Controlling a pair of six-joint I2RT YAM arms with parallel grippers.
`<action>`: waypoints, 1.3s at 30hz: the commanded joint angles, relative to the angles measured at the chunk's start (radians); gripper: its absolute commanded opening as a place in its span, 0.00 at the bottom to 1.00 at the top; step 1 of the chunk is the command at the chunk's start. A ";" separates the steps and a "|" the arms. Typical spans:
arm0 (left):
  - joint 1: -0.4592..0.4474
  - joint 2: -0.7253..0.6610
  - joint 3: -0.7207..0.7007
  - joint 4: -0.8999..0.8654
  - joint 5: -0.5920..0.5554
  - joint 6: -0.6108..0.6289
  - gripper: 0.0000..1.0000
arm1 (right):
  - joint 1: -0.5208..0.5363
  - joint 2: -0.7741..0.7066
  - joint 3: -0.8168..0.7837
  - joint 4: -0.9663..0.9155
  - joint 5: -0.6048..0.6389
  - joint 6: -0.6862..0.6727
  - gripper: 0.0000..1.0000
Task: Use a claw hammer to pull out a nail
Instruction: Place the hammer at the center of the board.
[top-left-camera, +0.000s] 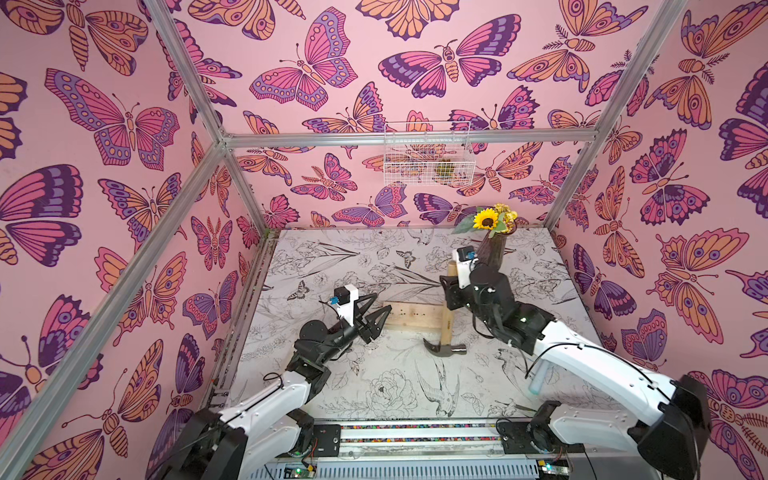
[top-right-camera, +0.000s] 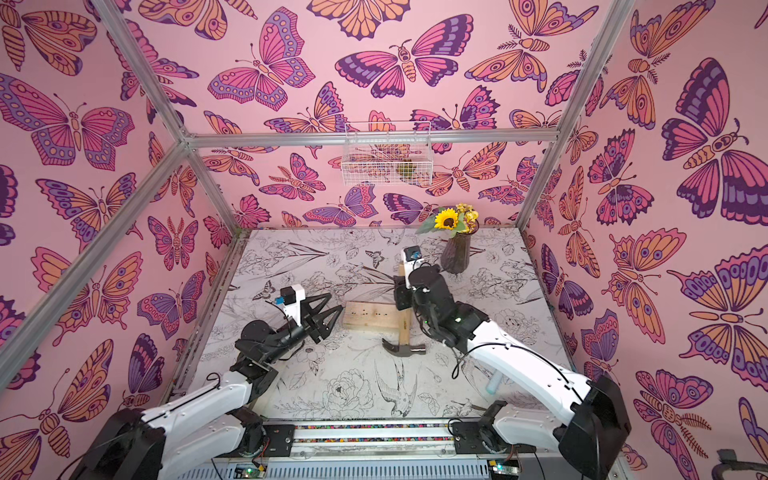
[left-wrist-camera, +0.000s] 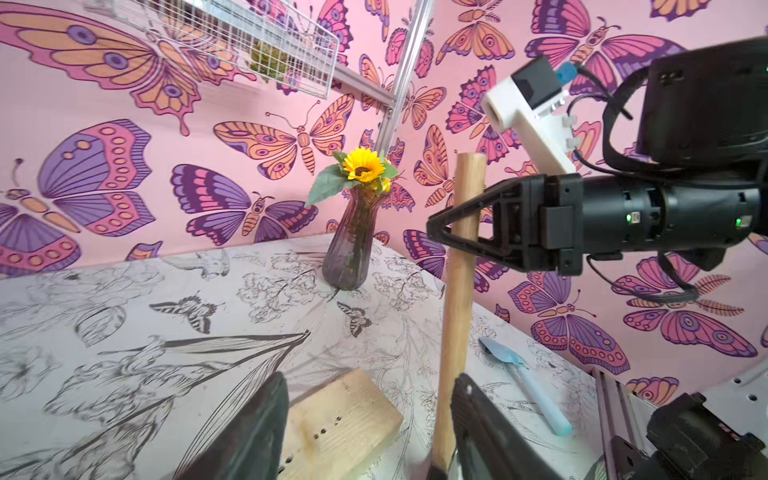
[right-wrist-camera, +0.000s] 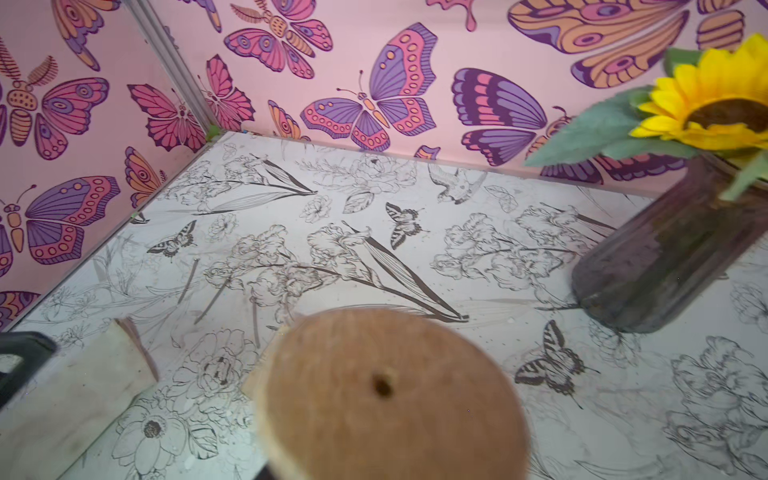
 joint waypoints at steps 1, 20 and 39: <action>0.047 -0.079 0.053 -0.306 -0.065 -0.078 0.65 | -0.125 -0.030 -0.013 -0.077 -0.207 -0.017 0.00; 0.300 -0.068 0.223 -0.735 0.076 -0.260 0.68 | -0.286 0.502 0.171 -0.129 -0.144 -0.038 0.00; 0.350 0.013 0.248 -0.837 0.011 -0.219 0.99 | -0.285 0.629 0.161 -0.157 -0.098 0.083 0.36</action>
